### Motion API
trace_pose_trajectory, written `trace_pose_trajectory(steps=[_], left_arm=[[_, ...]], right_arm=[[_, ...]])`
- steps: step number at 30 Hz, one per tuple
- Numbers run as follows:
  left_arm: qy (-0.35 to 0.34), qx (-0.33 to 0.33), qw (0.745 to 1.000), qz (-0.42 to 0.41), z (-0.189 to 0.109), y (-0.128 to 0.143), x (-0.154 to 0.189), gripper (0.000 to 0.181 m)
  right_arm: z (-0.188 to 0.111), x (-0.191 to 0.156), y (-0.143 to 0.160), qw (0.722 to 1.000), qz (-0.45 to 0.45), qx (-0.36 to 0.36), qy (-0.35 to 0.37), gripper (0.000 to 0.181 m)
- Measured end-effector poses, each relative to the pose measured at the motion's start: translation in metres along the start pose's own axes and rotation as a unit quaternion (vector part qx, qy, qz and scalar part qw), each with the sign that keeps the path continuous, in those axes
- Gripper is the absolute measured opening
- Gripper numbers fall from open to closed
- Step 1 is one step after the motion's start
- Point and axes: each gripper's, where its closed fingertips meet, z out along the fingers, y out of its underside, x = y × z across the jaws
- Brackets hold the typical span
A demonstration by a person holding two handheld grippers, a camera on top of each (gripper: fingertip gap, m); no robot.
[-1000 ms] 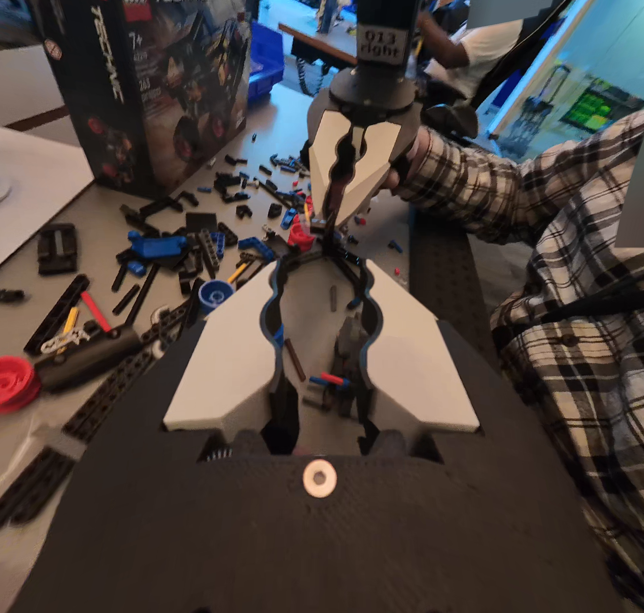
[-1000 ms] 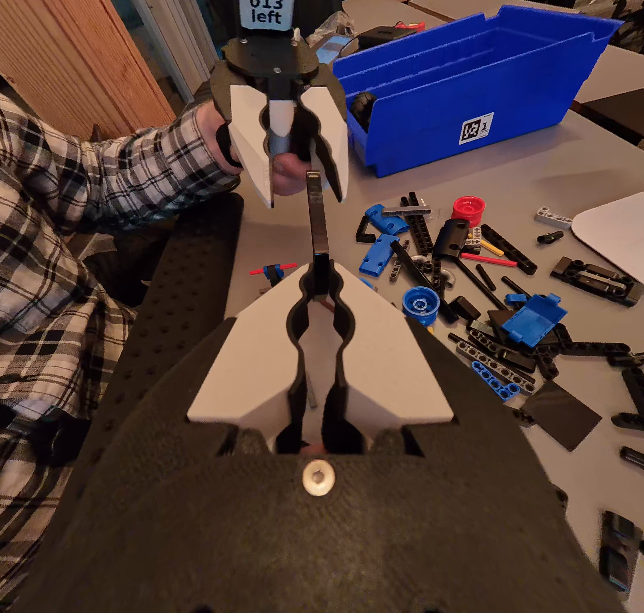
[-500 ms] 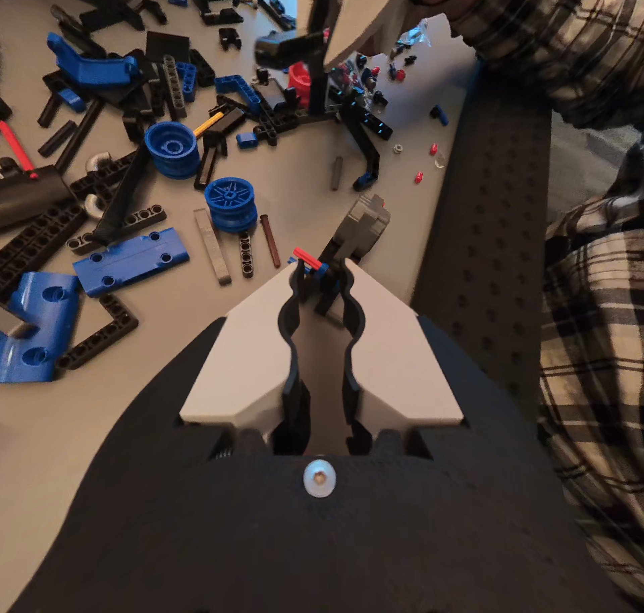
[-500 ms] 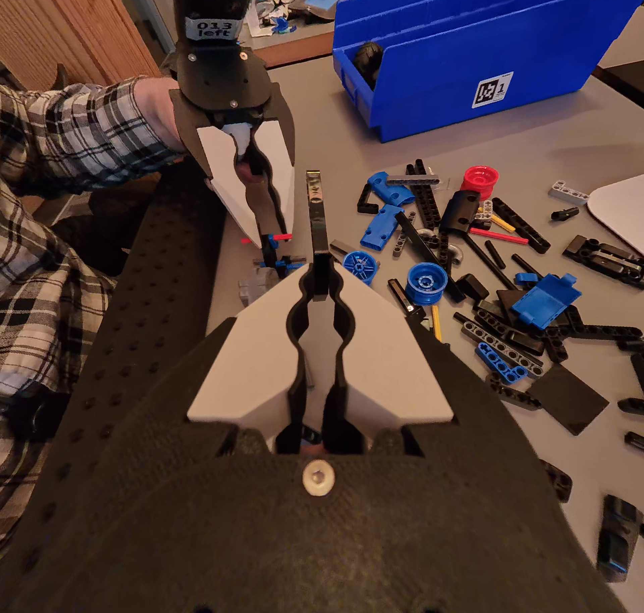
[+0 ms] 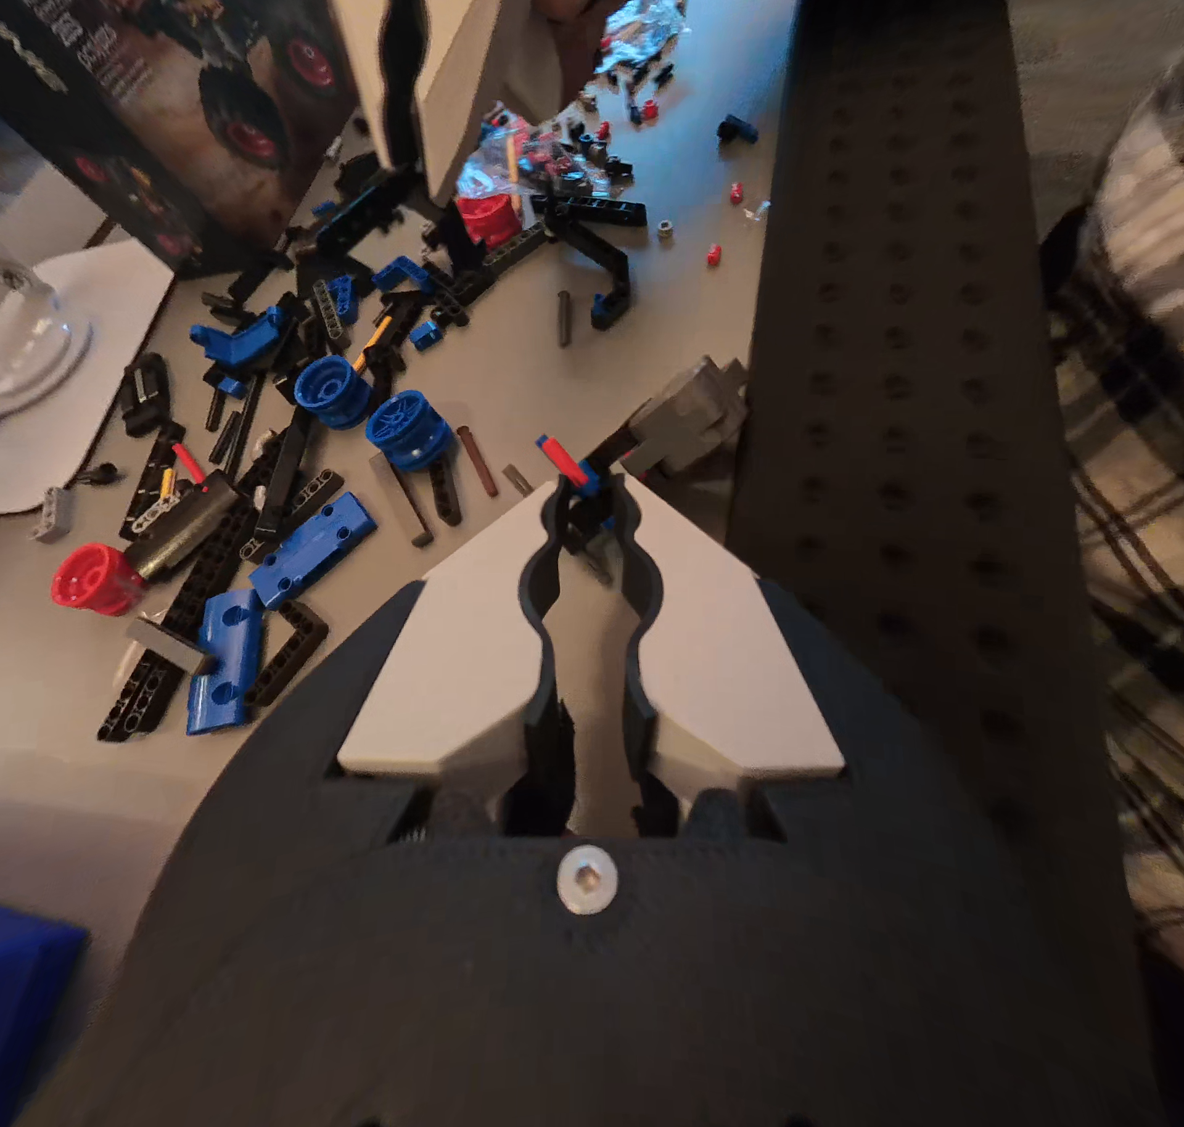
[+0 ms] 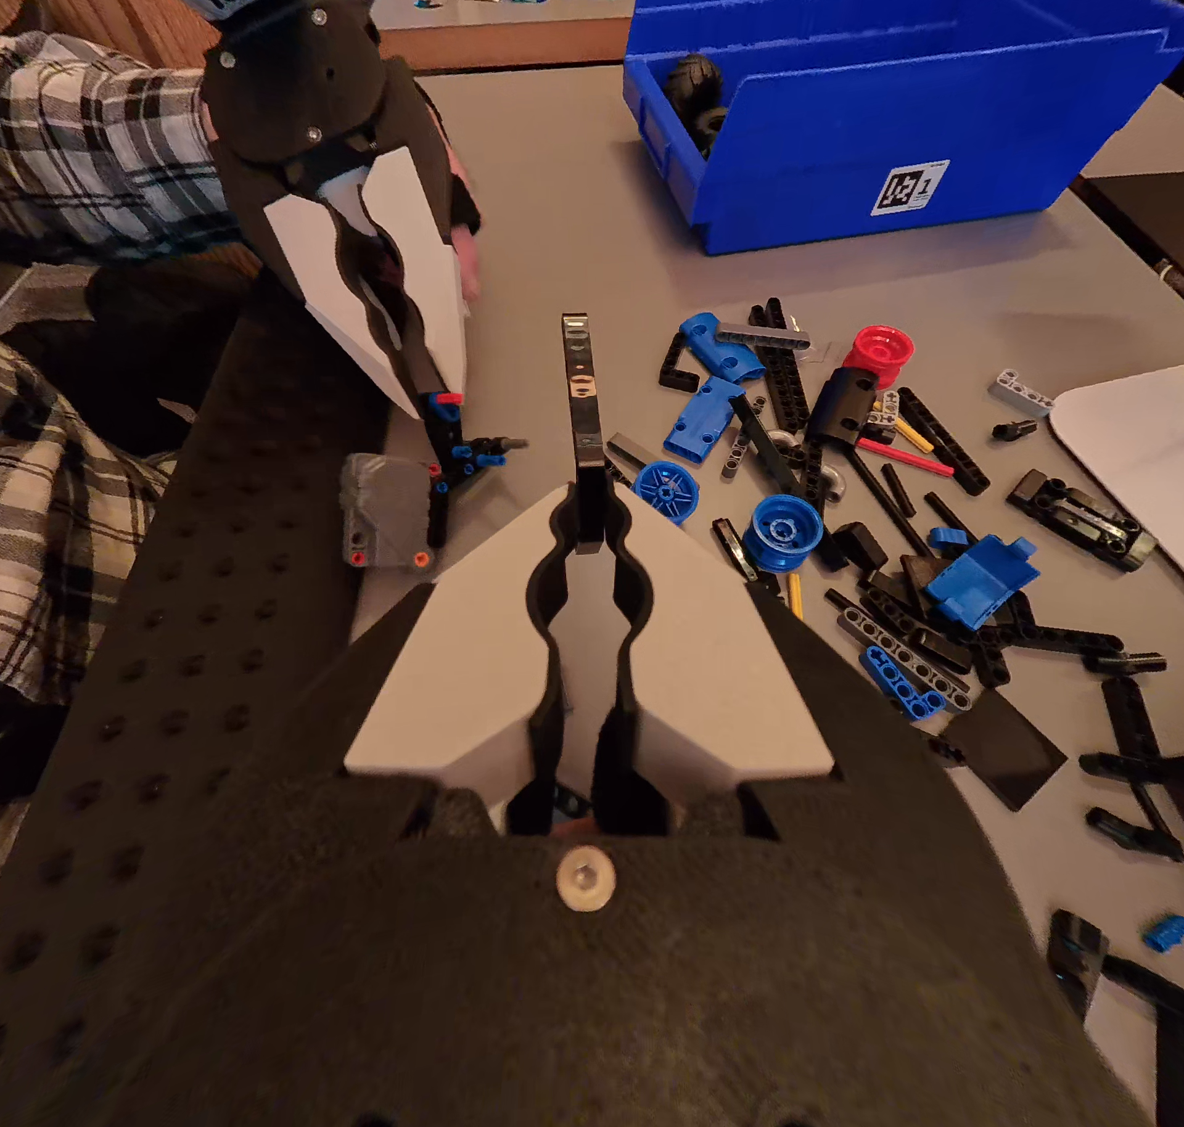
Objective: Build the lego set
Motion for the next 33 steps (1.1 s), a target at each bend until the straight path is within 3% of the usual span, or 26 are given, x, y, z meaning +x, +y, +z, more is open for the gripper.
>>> trace_pose_trajectory(steps=[6, 11, 14, 18, 20, 28, 33], left_arm=[[-0.026, -0.047, 0.997, 0.056, -0.004, 0.027, 0.006, 0.009], [-0.035, -0.038, 0.997, 0.049, -0.001, 0.025, -0.002, 0.005], [-0.043, -0.035, 0.997, 0.044, 0.002, 0.026, -0.005, 0.013], [-0.067, -0.036, 0.997, 0.029, -0.004, 0.031, -0.011, 0.039], [-0.073, -0.023, 0.997, 0.018, -0.009, 0.027, -0.014, 0.041], [-0.103, 0.04, 0.994, -0.011, -0.025, -0.003, -0.027, 0.042], [-0.003, 0.111, 0.989, -0.096, -0.03, -0.025, -0.005, 0.038]], right_arm=[[0.001, -0.005, -0.002, 1.0, -0.02, -0.001, 0.002, 0.005], [0.005, -0.011, -0.004, 0.999, -0.051, -0.005, 0.009, 0.005], [0.008, -0.014, -0.006, 0.996, -0.082, -0.008, 0.023, 0.006], [0.012, -0.021, -0.01, 0.989, -0.135, -0.015, 0.051, 0.006], [0.015, -0.029, -0.011, 0.983, -0.172, -0.023, 0.066, 0.005], [0.03, -0.049, -0.015, 0.914, -0.356, -0.065, 0.181, 0.005], [0.038, -0.055, -0.017, 0.851, -0.46, -0.079, 0.24, 0.005]])
